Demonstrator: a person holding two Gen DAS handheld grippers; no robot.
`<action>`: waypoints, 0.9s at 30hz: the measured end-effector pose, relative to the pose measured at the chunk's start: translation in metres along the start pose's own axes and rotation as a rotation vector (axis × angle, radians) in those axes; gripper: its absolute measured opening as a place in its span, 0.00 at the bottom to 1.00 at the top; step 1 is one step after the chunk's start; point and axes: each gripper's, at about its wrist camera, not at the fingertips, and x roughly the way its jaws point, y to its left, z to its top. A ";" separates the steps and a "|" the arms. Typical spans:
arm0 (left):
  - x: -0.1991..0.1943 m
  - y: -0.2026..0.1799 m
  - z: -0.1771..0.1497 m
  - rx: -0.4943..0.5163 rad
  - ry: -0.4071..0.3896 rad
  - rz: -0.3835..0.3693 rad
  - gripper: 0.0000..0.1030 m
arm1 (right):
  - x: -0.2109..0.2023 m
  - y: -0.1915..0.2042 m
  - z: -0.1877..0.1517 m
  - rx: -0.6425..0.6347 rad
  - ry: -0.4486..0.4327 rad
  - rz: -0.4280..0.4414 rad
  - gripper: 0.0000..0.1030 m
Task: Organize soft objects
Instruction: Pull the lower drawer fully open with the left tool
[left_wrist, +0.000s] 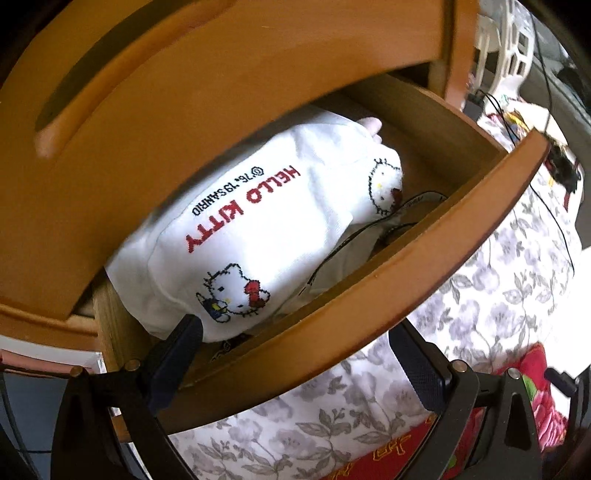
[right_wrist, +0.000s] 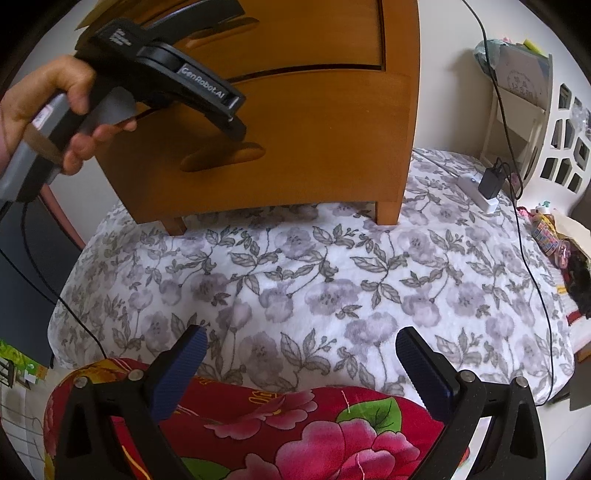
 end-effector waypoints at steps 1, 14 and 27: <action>0.006 0.001 0.003 0.004 0.001 0.002 0.98 | -0.001 0.001 0.000 -0.001 -0.003 -0.004 1.00; 0.021 0.003 -0.007 -0.003 0.015 -0.031 0.98 | -0.012 0.005 -0.007 -0.013 -0.005 -0.022 1.00; 0.022 0.013 -0.006 -0.014 0.031 -0.082 0.98 | -0.024 0.012 -0.013 -0.035 -0.018 -0.019 1.00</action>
